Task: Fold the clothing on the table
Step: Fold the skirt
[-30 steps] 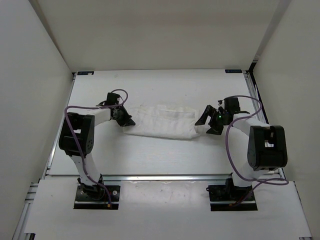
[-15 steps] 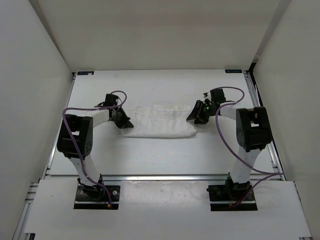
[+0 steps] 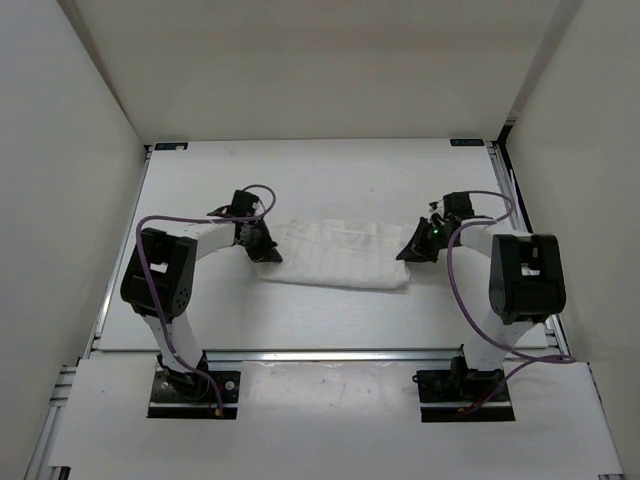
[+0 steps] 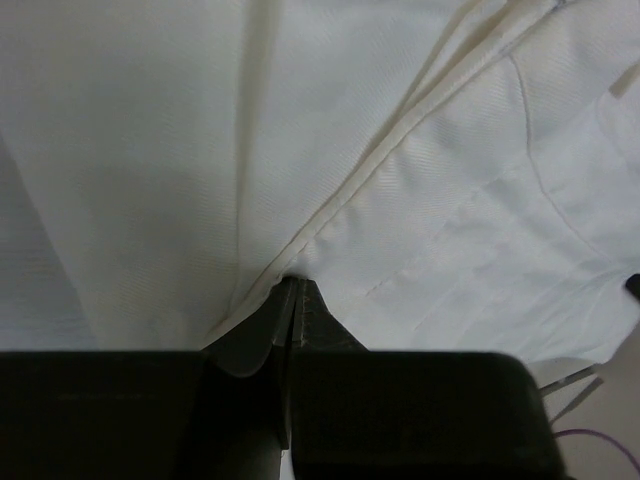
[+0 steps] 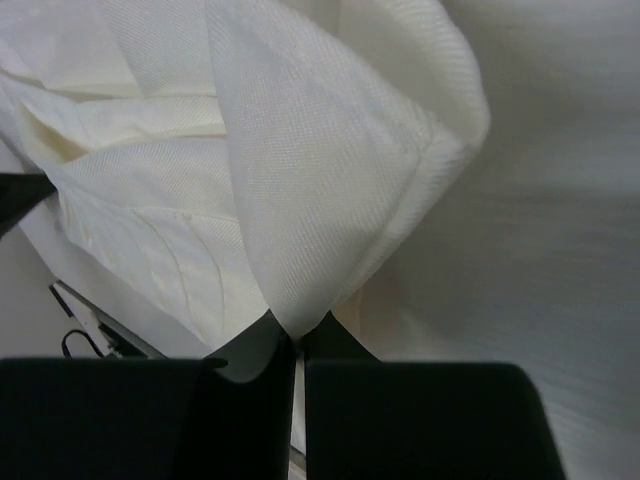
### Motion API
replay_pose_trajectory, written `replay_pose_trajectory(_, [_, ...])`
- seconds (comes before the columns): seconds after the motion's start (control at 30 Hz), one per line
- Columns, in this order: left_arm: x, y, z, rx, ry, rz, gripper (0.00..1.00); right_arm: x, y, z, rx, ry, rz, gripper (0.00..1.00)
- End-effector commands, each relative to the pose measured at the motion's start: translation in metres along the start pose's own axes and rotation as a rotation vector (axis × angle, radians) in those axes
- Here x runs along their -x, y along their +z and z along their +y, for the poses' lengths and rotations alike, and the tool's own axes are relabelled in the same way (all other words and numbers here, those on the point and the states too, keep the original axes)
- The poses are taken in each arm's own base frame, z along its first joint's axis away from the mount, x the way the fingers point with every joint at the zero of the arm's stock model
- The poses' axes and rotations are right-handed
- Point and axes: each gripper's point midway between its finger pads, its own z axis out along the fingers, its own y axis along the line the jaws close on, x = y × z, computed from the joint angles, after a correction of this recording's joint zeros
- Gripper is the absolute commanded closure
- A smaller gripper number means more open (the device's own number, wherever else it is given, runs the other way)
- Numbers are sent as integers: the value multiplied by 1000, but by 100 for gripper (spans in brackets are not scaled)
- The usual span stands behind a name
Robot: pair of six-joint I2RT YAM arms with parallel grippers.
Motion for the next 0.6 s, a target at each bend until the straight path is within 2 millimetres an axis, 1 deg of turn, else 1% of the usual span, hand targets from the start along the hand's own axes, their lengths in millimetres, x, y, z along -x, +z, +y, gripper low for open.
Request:
replay_pose_trajectory(0.0, [-34, 6, -20, 56, 173, 54, 100, -1, -31, -22, -77, 31, -43, 100])
replay_pose_trajectory(0.03, [-47, 11, -25, 61, 210, 74, 100, -4, -36, -23, -89, 24, -52, 100])
replay_pose_trajectory(0.07, [-49, 12, -28, 59, 216, 77, 100, -4, -43, -33, -116, 49, -59, 100])
replay_pose_trajectory(0.1, [-59, 15, -31, 51, 236, 97, 100, -1, -50, -35, -126, 49, -78, 100])
replay_pose_trajectory(0.13, [-68, 16, -35, 53, 244, 113, 100, -4, -56, -36, -137, 58, -74, 100])
replay_pose_trajectory(0.17, [-71, 17, -36, 49, 249, 121, 100, -3, -59, -35, -139, 56, -79, 100])
replay_pose_trajectory(0.2, [-71, 17, -34, 64, 254, 115, 100, 1, -64, -27, -131, 33, -95, 100])
replay_pose_trajectory(0.23, [-69, 17, -30, 78, 252, 115, 100, 4, -69, -17, -125, 8, -106, 100])
replay_pose_trajectory(0.27, [-67, 14, -30, 74, 246, 109, 100, 12, -75, -5, -107, -27, -129, 100])
replay_pose_trajectory(0.3, [-63, 13, -30, 64, 243, 98, 100, 15, -77, 11, -93, -69, -135, 100])
replay_pose_trajectory(0.33, [-57, 10, -27, 66, 234, 82, 100, 14, -78, 27, -71, -107, -132, 100])
replay_pose_trajectory(0.37, [-55, 9, -27, 63, 224, 76, 100, 21, -81, 40, -57, -137, -144, 100])
replay_pose_trajectory(0.4, [-52, 7, -25, 65, 218, 67, 100, 20, -80, 61, -32, -185, -134, 100])
replay_pose_trajectory(0.43, [-49, 5, -29, 55, 227, 57, 100, 16, -77, 76, -16, -222, -124, 100])
replay_pose_trajectory(0.47, [-47, 4, -27, 63, 225, 52, 100, 11, -74, 95, 19, -249, -95, 100])
replay_pose_trajectory(0.5, [-48, 3, -27, 61, 225, 59, 100, 12, -75, 111, 55, -272, -93, 100])
replay_pose_trajectory(0.53, [-46, 2, -28, 51, 222, 56, 100, 2, -68, 124, 76, -305, -58, 100])
replay_pose_trajectory(0.57, [-45, 4, -27, 55, 221, 63, 100, -5, -62, 143, 112, -340, -32, 100])
